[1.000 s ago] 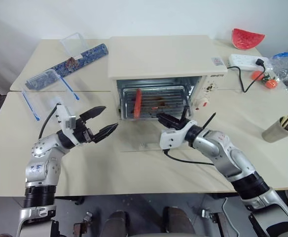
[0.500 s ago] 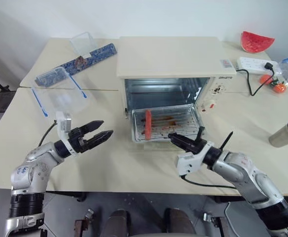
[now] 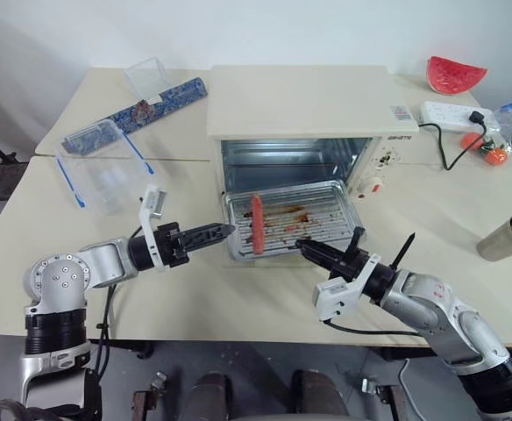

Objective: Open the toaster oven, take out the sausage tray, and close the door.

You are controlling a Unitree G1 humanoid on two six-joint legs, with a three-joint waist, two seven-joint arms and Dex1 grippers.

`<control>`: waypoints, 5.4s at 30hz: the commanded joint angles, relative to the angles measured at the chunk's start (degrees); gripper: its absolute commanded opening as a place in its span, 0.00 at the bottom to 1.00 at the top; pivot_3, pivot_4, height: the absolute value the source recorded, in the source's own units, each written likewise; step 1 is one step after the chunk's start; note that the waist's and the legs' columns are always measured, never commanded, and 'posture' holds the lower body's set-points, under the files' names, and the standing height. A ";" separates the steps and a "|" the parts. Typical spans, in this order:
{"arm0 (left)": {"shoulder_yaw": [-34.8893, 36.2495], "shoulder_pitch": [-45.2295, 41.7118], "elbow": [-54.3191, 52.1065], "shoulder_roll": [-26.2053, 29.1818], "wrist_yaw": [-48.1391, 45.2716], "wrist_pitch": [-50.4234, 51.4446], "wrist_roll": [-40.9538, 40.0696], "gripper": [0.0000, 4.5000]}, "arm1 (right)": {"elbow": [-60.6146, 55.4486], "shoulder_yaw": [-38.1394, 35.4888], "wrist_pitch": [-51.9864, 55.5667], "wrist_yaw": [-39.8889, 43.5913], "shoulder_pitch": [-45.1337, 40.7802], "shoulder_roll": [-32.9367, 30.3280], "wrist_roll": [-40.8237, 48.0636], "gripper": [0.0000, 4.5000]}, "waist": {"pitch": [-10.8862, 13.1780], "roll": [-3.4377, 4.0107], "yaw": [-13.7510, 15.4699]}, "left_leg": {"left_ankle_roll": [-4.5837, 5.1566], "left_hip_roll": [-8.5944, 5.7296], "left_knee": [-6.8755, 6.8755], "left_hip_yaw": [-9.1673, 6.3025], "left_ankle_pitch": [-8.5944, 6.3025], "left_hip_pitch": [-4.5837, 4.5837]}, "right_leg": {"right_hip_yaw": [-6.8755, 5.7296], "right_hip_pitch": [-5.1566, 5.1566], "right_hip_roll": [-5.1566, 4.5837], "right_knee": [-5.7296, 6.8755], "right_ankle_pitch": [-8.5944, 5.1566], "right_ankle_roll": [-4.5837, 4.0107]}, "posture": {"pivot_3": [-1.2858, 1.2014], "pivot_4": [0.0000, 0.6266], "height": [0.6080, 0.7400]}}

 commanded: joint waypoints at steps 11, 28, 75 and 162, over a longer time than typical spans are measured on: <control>4.43 -2.16 7.34 -3.72 19.47 2.77 -19.82 0.61 | -3.17 -1.12 -2.34 2.15 -2.03 0.41 4.06 0.00 | -0.01 -0.02 0.04 | -0.01 -0.02 0.02 -0.09 0.01 0.02 | 0.03 0.01 0.00 0.02 0.00 0.00 | 0.52 0.24 1.00; -2.07 2.85 6.26 -4.55 37.06 -7.83 -41.21 0.01 | -4.54 -0.56 0.86 11.22 -2.18 1.41 15.45 0.00 | -0.01 -0.02 0.18 | -0.01 -0.05 0.06 -0.18 0.01 0.08 | 0.14 0.04 0.00 0.04 0.00 0.00 | 0.52 0.24 1.00; 34.08 42.26 5.86 1.29 12.68 -16.60 -41.21 0.00 | 44.29 -12.99 0.00 40.81 -4.02 -5.37 51.86 0.01 | -0.08 -0.11 -0.03 | 0.07 0.07 0.00 -0.07 -0.02 0.18 | 0.32 0.13 -0.02 -0.35 -0.02 -0.16 | 0.52 0.24 1.00; -0.75 -8.66 15.11 -13.03 14.58 13.70 9.70 0.45 | -9.20 -39.67 31.82 44.77 36.72 -0.39 72.86 1.00 | -0.12 -0.12 3.01 | 0.13 -0.05 -0.26 0.57 -0.13 0.91 | 0.38 0.94 -0.02 -0.87 0.07 -0.01 | 0.52 0.24 1.00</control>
